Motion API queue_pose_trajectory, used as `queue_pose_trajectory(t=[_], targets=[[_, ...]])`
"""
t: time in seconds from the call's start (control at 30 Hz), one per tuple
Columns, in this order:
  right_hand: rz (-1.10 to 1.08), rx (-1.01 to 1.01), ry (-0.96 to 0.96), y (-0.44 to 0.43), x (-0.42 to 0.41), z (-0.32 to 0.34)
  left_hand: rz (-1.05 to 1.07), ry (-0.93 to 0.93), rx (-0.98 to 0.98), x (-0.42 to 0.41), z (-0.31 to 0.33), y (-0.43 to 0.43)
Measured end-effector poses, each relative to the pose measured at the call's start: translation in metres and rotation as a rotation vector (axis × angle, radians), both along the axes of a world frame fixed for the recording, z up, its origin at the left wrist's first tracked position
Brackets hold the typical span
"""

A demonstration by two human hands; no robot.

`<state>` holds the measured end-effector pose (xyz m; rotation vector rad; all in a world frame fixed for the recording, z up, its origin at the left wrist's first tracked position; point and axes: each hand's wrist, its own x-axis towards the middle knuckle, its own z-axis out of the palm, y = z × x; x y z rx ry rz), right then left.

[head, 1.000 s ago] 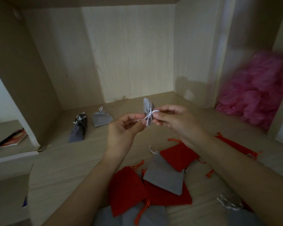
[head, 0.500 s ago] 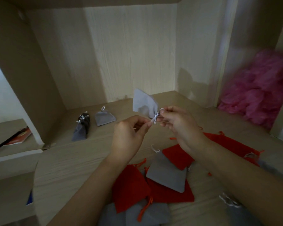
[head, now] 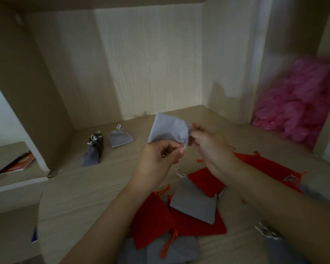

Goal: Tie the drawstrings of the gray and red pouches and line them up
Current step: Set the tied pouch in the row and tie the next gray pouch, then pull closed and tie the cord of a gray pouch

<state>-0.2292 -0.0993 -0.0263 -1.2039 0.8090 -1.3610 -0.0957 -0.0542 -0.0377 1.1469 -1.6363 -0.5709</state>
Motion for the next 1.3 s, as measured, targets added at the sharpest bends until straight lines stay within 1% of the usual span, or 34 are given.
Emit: queue_pose_trajectory(t=[0.1,0.17,0.23,0.33,0.4,0.47,0.53,0.57,0.63,0.67,0.7,0.8,0.87,0.93,0.97,1.1,1.2,1.3], targets=[[-0.208,-0.162,0.257,-0.012,-0.011,-0.002,0.135,-0.06,-0.083,0.001,0.005,0.003],[-0.234,-0.269,0.366,-0.016,-0.013,-0.005,0.232,-0.055,-0.185,0.007,0.012,0.004],[-0.222,-0.344,0.426,-0.017,-0.009,-0.009,0.284,-0.162,-0.214,0.013,0.018,0.006],[-0.184,-0.406,0.502,-0.015,-0.003,-0.009,0.268,-0.435,-0.224,0.019,0.015,0.002],[-0.143,-0.388,0.523,-0.015,-0.001,-0.01,0.222,-0.542,-0.198,0.019,0.016,0.001],[-0.048,-0.306,0.566,-0.015,-0.002,-0.01,0.205,-0.607,-0.139,0.024,0.017,-0.003],[0.1,-0.224,0.632,-0.014,-0.009,-0.012,0.241,-0.624,-0.06,0.035,0.02,-0.009],[0.174,-0.198,0.716,-0.014,-0.015,-0.013,0.266,-0.623,-0.009,0.042,0.021,-0.013],[0.257,-0.198,1.02,-0.016,-0.027,-0.017,0.323,-0.568,0.092,0.058,0.02,-0.023],[0.268,-0.197,1.153,-0.016,-0.031,-0.019,0.345,-0.508,0.132,0.067,0.019,-0.03],[0.272,-0.187,1.224,-0.017,-0.033,-0.021,0.365,-0.418,0.167,0.076,0.018,-0.038],[0.356,-0.212,1.239,-0.017,-0.034,-0.022,0.424,-0.083,0.243,0.107,0.013,-0.064],[0.442,-0.25,1.208,-0.014,-0.032,-0.02,0.521,0.029,0.282,0.125,0.009,-0.08],[0.463,-0.289,1.19,-0.013,-0.03,-0.021,0.601,0.14,0.319,0.14,0.005,-0.097],[0.464,-0.314,1.187,-0.013,-0.029,-0.022,0.633,0.165,0.33,0.147,0.004,-0.104],[0.46,-0.34,1.206,-0.017,-0.026,-0.027,0.719,0.033,0.328,0.157,0.005,-0.131],[0.423,-0.351,1.223,-0.02,-0.027,-0.03,0.811,-0.155,0.326,0.152,0.0,-0.133],[0.416,-0.367,1.23,-0.021,-0.025,-0.031,0.838,-0.271,0.38,0.147,-0.01,-0.129]])
